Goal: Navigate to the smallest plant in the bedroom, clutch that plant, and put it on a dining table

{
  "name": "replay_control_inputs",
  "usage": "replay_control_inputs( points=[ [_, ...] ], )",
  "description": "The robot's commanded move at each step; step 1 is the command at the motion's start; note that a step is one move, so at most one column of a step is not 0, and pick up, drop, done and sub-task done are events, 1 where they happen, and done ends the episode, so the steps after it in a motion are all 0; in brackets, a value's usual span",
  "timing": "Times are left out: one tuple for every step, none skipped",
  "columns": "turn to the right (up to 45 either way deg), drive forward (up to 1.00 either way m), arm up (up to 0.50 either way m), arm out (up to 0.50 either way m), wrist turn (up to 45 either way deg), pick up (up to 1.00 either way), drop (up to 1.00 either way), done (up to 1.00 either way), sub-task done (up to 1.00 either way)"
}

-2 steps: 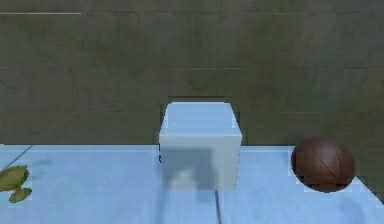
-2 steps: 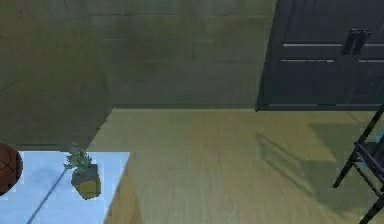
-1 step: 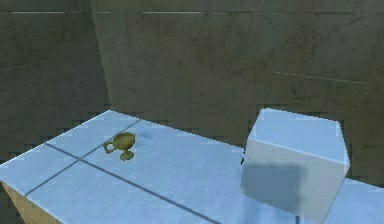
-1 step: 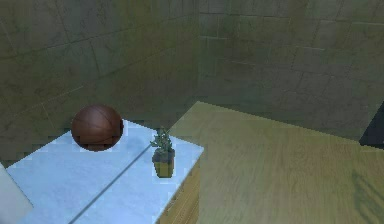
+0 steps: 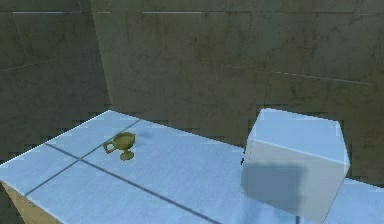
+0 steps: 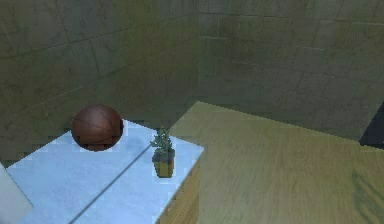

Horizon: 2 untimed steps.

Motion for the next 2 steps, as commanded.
replay_control_inputs(
  points=[
    [0.0, 0.0, 0.38, 0.0, 0.0, 0.0, 0.0, 0.0, 0.0],
    [0.0, 0.0, 0.0, 0.28, 0.0, 0.0, 0.0, 0.0, 0.0]
  ],
)
